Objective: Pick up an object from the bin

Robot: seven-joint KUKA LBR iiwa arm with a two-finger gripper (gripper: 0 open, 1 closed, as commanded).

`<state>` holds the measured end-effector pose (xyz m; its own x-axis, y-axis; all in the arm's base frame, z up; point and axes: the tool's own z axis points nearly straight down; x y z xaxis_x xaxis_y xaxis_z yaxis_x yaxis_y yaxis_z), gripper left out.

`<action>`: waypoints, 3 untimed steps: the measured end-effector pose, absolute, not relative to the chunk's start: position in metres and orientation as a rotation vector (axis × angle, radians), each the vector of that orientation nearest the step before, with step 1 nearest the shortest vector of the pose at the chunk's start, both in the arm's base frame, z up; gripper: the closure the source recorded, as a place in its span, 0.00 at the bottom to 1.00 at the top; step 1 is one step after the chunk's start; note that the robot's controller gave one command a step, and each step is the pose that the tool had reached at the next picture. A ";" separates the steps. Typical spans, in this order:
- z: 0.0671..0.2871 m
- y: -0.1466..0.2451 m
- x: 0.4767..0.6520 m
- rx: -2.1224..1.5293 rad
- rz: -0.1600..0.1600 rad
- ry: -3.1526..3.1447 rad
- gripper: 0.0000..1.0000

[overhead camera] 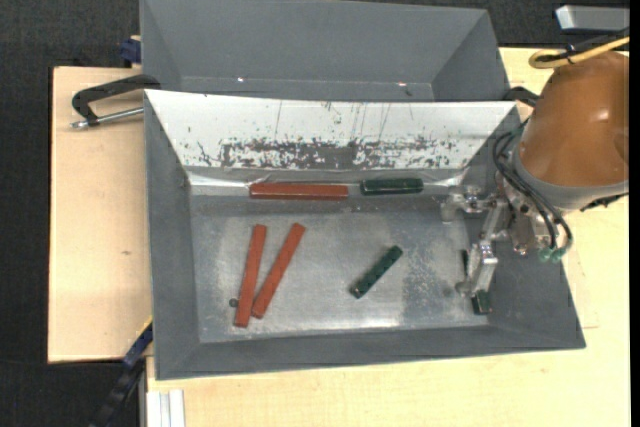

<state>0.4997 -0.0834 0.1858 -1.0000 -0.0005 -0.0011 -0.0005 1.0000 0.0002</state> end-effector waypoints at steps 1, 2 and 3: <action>0.186 -0.083 0.500 -0.001 0.000 3.141 0.00; 0.142 -0.069 0.524 -0.096 -0.002 3.131 0.00; 0.128 -0.065 0.528 -0.124 -0.001 3.131 0.00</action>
Offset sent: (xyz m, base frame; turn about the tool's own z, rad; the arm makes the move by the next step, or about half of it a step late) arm 0.0520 0.0363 -0.1123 -0.1501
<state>0.5282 -0.0648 0.1283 -0.9968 -0.0791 -0.0081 -0.0791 0.9969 -0.0007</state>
